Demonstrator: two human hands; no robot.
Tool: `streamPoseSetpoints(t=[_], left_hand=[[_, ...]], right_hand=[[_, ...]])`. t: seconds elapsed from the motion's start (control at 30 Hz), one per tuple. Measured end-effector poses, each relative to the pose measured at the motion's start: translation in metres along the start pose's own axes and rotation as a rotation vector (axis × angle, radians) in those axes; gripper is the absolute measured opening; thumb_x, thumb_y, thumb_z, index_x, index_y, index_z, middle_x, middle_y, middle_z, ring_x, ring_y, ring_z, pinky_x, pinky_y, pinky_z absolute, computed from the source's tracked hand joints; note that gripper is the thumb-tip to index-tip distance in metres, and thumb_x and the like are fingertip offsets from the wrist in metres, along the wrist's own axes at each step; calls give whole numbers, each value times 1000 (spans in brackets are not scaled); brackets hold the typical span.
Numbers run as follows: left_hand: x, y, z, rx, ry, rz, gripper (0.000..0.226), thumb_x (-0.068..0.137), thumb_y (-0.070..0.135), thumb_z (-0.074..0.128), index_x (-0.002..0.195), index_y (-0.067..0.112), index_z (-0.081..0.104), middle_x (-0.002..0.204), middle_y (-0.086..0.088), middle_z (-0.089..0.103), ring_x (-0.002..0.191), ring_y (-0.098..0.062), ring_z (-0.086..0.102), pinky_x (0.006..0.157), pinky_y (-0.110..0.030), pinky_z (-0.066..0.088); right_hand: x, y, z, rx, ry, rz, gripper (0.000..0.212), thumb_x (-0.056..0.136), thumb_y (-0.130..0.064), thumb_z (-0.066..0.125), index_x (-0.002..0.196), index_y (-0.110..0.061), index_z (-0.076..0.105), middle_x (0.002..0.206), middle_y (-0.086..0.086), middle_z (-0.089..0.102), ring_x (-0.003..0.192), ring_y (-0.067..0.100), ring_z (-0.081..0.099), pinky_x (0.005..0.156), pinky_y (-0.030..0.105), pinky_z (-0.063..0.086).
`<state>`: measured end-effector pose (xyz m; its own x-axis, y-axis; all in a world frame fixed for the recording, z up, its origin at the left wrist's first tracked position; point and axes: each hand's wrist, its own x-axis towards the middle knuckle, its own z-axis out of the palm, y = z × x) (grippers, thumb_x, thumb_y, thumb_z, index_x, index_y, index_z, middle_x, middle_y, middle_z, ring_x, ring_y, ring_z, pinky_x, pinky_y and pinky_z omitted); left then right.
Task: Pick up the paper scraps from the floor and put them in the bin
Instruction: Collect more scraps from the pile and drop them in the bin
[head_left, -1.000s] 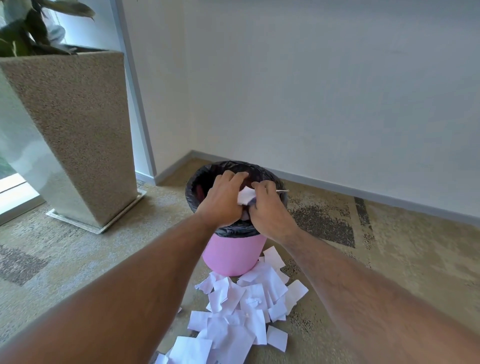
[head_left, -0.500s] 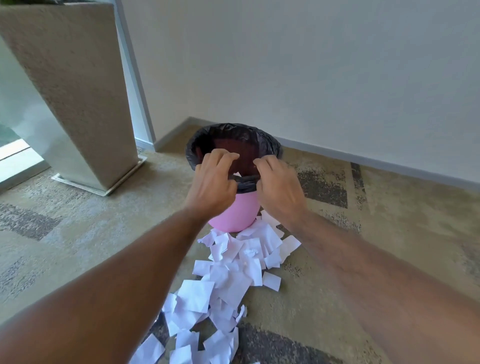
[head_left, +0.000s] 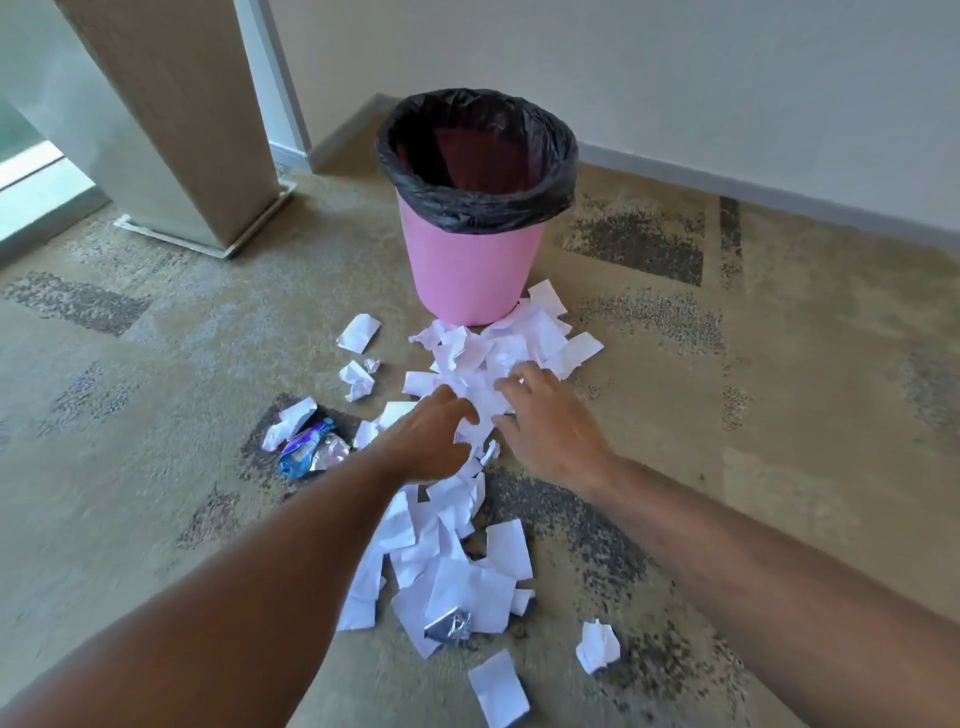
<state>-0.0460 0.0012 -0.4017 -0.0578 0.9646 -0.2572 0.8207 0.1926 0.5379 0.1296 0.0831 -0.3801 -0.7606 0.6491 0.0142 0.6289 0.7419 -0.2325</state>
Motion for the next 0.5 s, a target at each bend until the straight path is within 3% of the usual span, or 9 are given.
streamPoseSetpoints(t=[0.07,0.13,0.2,0.3,0.4,0.5], left_hand=[[-24,-6,22,56,-146,-67,67,78,48,77,136,26,50,136,-5,43,124,-27,48,102,-41,45],[-46,-13,45,209,-245,-117,104,64,71,76,149,35,28,152,-3,26,140,-29,31,108,-55,39],[-62,-18,63,336,-301,-120,133,51,82,74,154,41,0,164,-2,0,152,-30,1,112,-69,19],[-72,-21,80,428,-317,-115,152,43,87,73,151,41,-24,162,-5,-30,148,-28,-31,108,-77,-2],[-75,-19,91,464,-311,-119,158,40,85,75,147,40,-33,158,-7,-39,145,-30,-36,106,-81,-4],[-83,-16,106,432,-322,-117,161,40,81,80,146,40,-34,156,-5,-41,147,-32,-30,105,-81,8]], right_hand=[[-26,-3,19,60,-209,44,51,96,-42,57,139,-17,45,135,6,42,125,29,43,95,46,48],[-48,-8,37,119,-392,94,59,94,-45,60,141,-16,39,136,7,37,128,31,38,95,48,46],[-68,-12,53,140,-533,138,73,90,-54,63,145,-17,32,143,9,30,133,35,34,99,51,44],[-89,-20,69,181,-683,225,108,74,-70,69,154,-23,14,160,12,9,145,41,18,108,56,37],[-102,-29,77,99,-680,230,128,59,-78,73,156,-25,7,159,15,12,144,41,19,108,57,37],[-112,-37,86,-75,-560,163,133,52,-81,74,153,-23,10,147,17,26,134,37,31,99,53,45]])
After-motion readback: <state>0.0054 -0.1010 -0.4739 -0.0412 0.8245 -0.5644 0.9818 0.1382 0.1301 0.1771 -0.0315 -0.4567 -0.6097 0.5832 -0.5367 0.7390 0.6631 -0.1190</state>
